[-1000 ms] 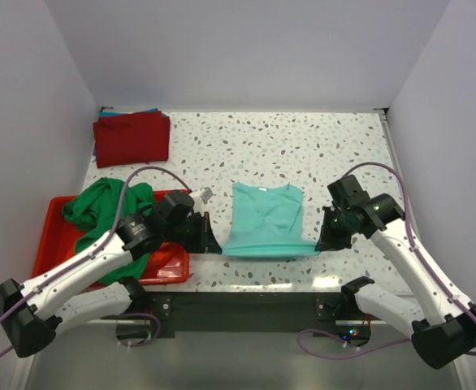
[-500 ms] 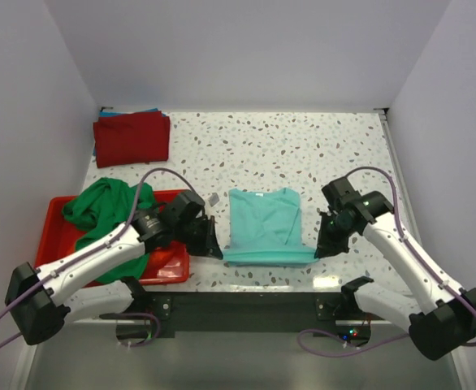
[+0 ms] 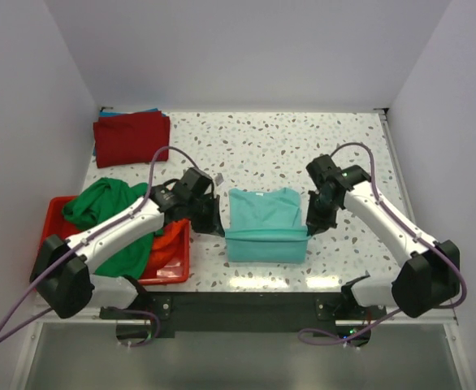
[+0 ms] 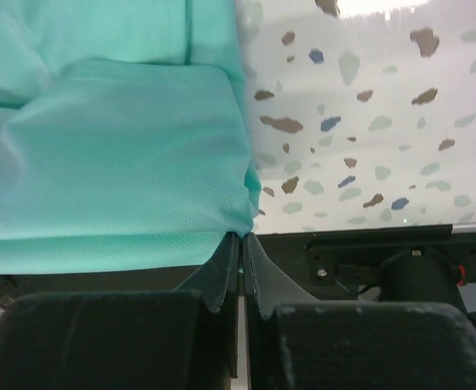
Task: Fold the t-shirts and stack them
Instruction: Fold the tshirt
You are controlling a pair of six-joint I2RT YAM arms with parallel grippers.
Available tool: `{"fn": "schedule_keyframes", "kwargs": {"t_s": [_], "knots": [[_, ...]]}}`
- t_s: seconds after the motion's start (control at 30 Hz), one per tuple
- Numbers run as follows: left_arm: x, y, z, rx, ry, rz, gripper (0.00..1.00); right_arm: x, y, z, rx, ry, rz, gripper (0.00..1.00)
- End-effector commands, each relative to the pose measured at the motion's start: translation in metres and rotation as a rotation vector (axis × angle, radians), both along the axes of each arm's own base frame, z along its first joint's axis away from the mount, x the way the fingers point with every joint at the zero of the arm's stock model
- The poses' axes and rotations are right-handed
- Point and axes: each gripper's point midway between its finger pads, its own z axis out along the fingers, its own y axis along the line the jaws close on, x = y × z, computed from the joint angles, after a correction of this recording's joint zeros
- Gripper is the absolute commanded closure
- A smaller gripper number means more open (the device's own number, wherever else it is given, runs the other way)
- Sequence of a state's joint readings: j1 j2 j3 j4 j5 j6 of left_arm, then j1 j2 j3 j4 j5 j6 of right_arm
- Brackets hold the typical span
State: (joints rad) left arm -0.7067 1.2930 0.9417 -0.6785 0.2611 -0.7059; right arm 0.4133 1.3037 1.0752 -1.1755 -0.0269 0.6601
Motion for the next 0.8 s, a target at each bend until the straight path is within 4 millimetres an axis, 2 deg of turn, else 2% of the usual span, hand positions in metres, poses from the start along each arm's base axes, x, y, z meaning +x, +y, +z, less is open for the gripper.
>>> {"fn": "schedule_keyframes", "kwargs": {"t_s": [0.0,0.07,0.43,0.6,0.7,0.77], "knots": [[0.03,-0.003,0.01,-0.016,-0.069,-0.029,1.0,0.039,-0.007,0.013,-0.072,-0.118,0.004,1.0],[0.044,-0.006,0.015,-0.027,-0.091,-0.037,1.0,0.053,-0.004,0.019,-0.076,-0.15,-0.001,1.0],[0.111,-0.019,0.003,-0.046,-0.109,-0.021,1.0,0.121,0.001,-0.003,-0.102,-0.154,0.013,1.0],[0.133,-0.021,-0.012,-0.065,-0.085,0.0,1.0,0.151,0.0,-0.011,-0.088,-0.163,0.01,1.0],[0.146,-0.022,-0.017,-0.083,-0.084,0.015,1.0,0.165,0.002,-0.021,-0.086,-0.146,0.018,1.0],[0.156,-0.021,-0.016,-0.09,-0.09,0.025,1.0,0.175,0.004,-0.021,-0.075,-0.153,0.018,1.0]]}}
